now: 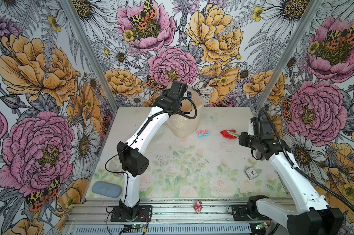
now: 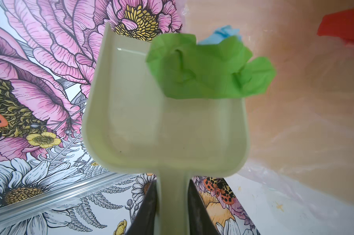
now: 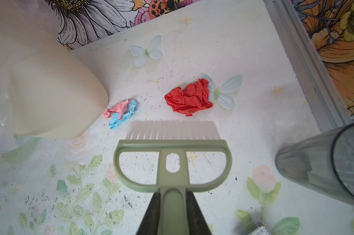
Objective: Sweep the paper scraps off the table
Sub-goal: 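Tip the dustpan with the left gripper to empty scraps into the bin, then lower the empty dustpan beside the pink-blue scrap while the right brush approaches it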
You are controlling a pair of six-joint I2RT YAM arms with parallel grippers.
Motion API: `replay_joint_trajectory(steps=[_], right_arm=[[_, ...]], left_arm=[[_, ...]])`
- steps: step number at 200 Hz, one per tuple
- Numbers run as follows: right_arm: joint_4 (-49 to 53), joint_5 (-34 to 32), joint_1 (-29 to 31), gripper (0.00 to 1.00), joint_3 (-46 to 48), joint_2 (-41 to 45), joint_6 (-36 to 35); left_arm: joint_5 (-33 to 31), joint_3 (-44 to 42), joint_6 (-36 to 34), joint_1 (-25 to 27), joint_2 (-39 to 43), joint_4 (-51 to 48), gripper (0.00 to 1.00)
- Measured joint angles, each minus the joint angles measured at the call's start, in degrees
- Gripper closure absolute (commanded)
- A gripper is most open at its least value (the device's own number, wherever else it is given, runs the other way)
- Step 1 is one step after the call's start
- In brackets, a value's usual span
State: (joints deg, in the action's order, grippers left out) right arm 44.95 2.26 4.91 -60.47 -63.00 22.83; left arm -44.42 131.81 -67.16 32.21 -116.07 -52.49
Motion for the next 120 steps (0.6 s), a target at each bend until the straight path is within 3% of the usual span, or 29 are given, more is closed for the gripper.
replay_joint_trajectory(steps=[76, 120], right_arm=[[0.0, 2.4, 0.0, 1.00, 0.0, -0.3, -1.0], [-4.1, 2.6, 1.5, 1.00, 0.0, -2.5, 0.5]], left_arm=[[-1.0, 1.3, -2.3, 0.2, -0.2, 0.6, 1.00], [1.6, 4.3, 4.6, 0.4, 0.3, 2.0, 1.00]])
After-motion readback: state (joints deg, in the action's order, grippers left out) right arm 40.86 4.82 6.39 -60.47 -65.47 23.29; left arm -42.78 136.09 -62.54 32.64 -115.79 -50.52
